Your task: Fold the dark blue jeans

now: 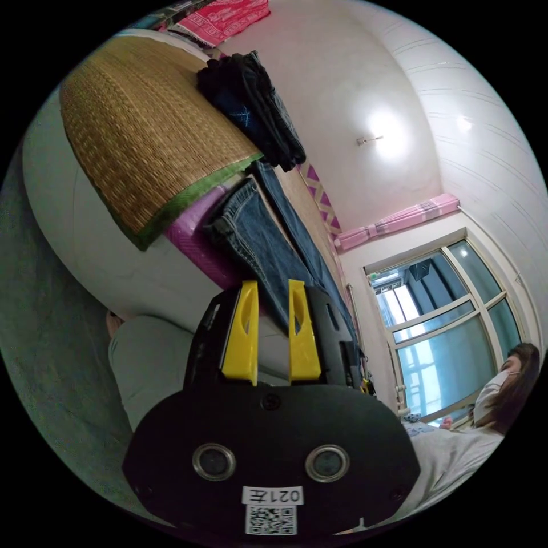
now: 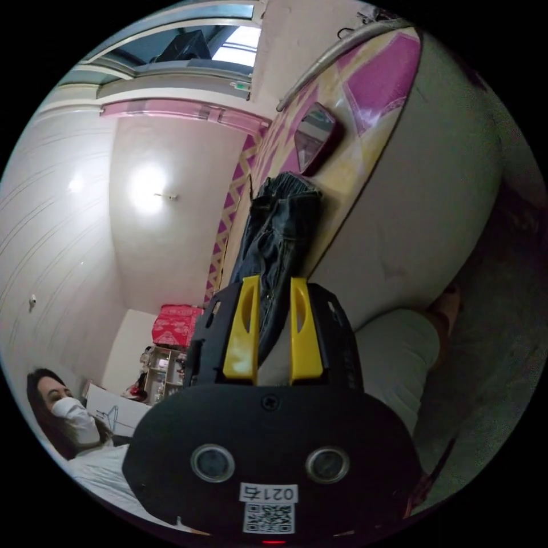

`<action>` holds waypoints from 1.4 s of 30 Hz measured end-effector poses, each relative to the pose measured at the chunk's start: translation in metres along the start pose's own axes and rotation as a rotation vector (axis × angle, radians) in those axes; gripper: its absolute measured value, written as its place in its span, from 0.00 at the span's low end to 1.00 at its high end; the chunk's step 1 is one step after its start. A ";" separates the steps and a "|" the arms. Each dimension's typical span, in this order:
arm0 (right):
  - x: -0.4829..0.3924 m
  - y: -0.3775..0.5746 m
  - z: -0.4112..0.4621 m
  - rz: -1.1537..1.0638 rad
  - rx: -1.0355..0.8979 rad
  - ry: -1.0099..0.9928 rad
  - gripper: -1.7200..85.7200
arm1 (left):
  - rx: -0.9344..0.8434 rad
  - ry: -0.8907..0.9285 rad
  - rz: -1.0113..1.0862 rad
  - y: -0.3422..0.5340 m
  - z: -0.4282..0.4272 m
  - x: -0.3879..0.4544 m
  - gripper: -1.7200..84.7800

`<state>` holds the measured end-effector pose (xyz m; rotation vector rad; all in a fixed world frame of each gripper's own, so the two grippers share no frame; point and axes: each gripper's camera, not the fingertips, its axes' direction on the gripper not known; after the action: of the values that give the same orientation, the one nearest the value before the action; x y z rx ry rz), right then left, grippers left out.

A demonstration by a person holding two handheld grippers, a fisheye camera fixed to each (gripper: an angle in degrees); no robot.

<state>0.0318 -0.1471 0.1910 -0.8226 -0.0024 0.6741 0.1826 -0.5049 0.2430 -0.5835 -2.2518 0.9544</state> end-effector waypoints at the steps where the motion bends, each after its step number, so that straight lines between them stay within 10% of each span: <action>1: -0.001 0.000 0.001 -0.004 -0.009 -0.004 0.10 | -0.007 -0.005 0.002 -0.003 0.005 0.002 0.07; 15: -0.103 -0.085 0.037 -0.193 -0.097 -0.154 0.03 | -0.111 0.012 0.309 -0.130 0.062 0.115 0.01; 25: -0.082 -0.202 0.253 -0.147 -0.205 0.245 0.11 | -0.339 -0.269 0.140 -0.292 0.280 0.100 0.07; 42: -0.115 0.085 0.339 -1.047 -0.676 0.142 0.10 | -0.267 -0.261 0.157 -0.302 0.321 0.044 0.06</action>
<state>-0.1930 0.0593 0.3966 -1.3443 -0.5222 -0.4149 -0.1147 -0.8264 0.3102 -0.8021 -2.6230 0.8506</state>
